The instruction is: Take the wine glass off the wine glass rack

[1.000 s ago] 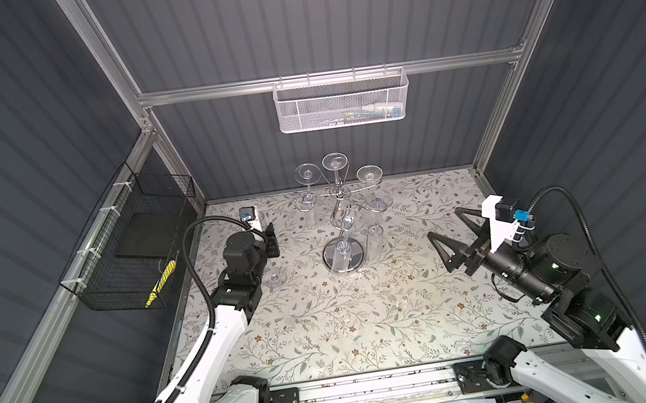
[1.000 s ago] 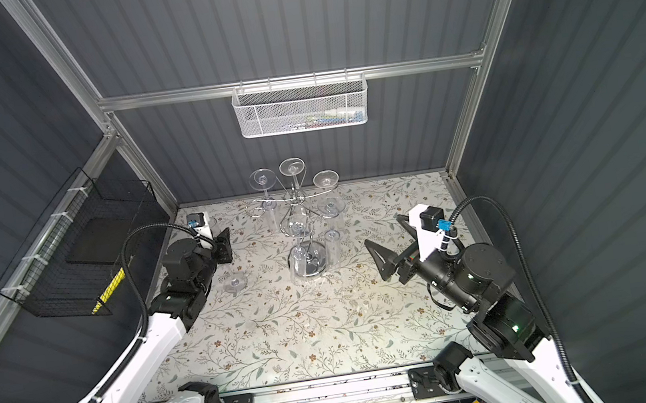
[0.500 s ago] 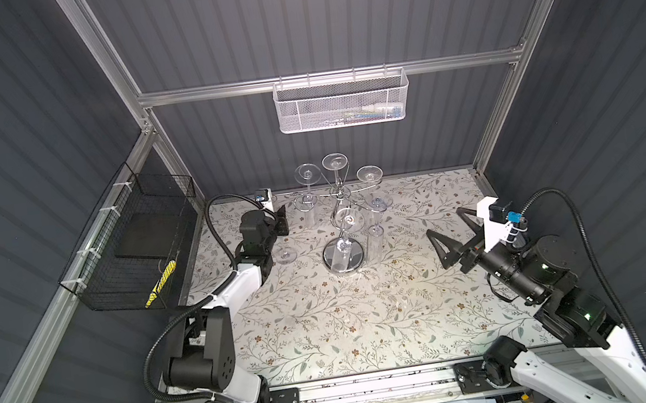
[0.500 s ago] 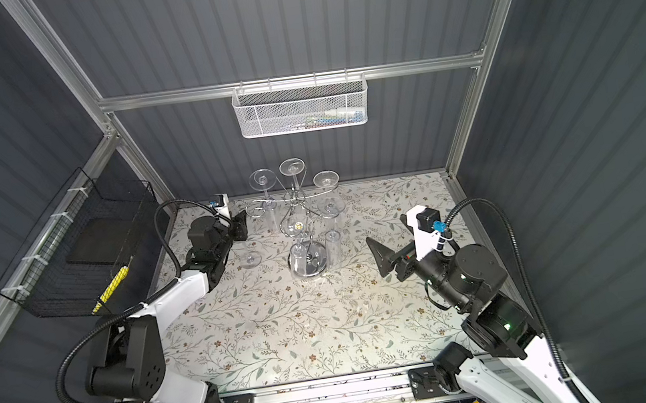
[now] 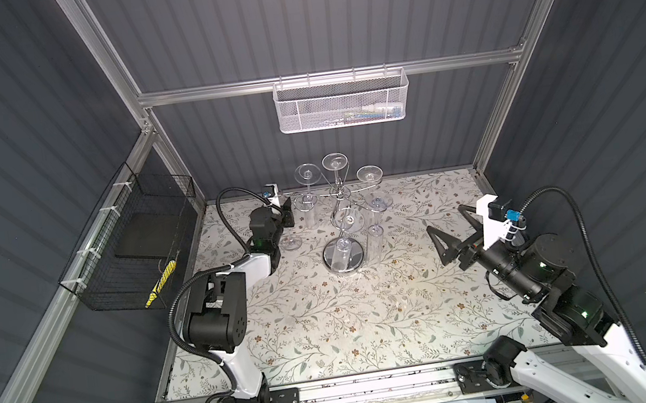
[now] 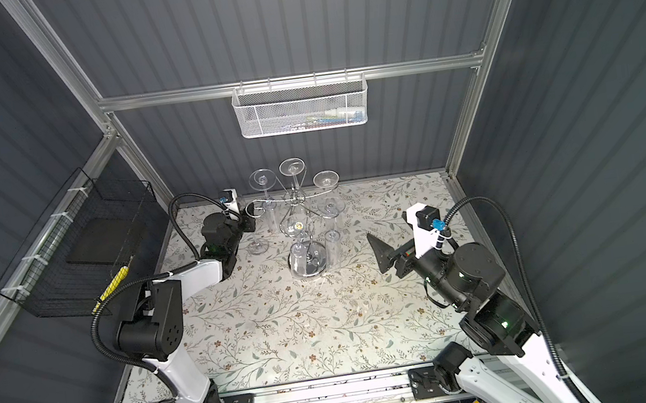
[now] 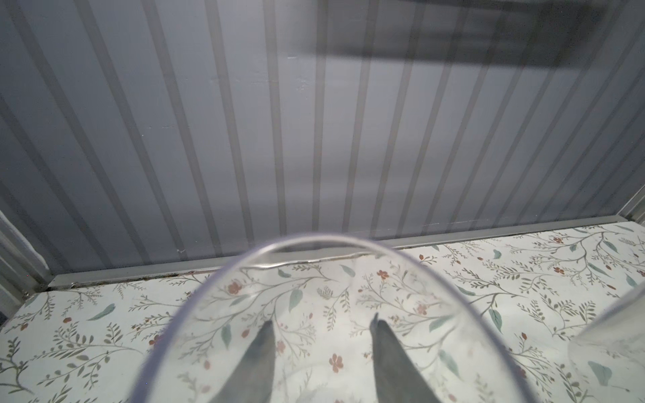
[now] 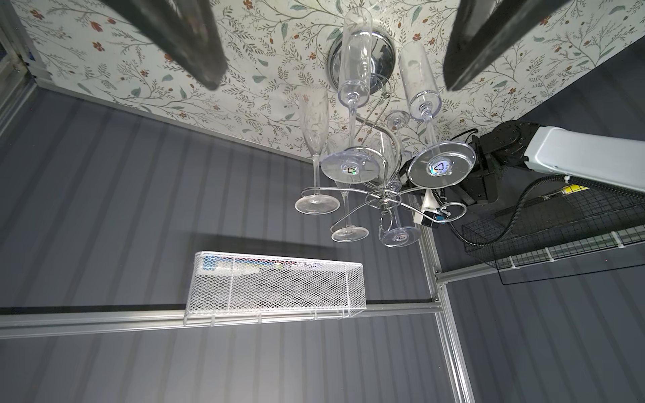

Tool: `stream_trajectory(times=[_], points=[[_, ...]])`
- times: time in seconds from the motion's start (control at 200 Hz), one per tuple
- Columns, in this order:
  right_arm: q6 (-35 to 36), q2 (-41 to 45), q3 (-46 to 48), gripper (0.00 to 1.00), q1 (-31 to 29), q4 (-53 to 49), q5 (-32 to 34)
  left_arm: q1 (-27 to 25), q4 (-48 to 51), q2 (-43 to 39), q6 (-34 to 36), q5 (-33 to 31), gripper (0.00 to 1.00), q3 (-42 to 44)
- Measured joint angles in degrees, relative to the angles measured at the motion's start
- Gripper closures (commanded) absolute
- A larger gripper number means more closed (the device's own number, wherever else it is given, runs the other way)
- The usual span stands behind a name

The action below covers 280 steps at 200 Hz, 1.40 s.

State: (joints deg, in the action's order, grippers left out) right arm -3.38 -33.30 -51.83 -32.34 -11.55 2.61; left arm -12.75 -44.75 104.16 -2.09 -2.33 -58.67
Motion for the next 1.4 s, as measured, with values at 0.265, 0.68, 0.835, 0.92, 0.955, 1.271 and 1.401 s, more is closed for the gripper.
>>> stream_trajectory(times=[0.265, 0.68, 0.835, 0.92, 0.955, 1.271, 1.401], points=[[0.0, 0.1, 0.0, 0.01, 0.0, 0.0, 0.5, 0.0, -5.5, 3.3, 0.0, 0.7, 0.66, -0.2], [0.0, 0.1, 0.0, 0.01, 0.0, -0.3, 0.6, 0.0, -8.1, 3.8, -0.5, 1.2, 0.66, -0.1], [0.2, 0.1, 0.0, 0.01, 0.0, -0.4, 0.7, 0.0, -8.2, 3.8, -0.7, 1.6, 0.66, -0.1], [0.4, 0.1, 0.0, 0.01, 0.0, -0.4, 0.8, 0.0, -8.5, 3.9, -0.7, 1.8, 0.66, 0.0], [0.5, 0.0, 0.0, 0.01, 0.0, -0.5, 0.8, 0.0, -8.5, 3.9, -0.7, 1.9, 0.66, 0.1], [0.5, 0.0, 0.0, 0.01, 0.0, -0.5, 0.9, 0.0, -9.4, 4.8, -0.6, 2.4, 0.66, 0.3], [0.5, 0.0, 0.0, 0.01, 0.0, -0.5, 0.9, 0.0, -9.8, 5.2, -0.2, 2.7, 0.66, 0.6]])
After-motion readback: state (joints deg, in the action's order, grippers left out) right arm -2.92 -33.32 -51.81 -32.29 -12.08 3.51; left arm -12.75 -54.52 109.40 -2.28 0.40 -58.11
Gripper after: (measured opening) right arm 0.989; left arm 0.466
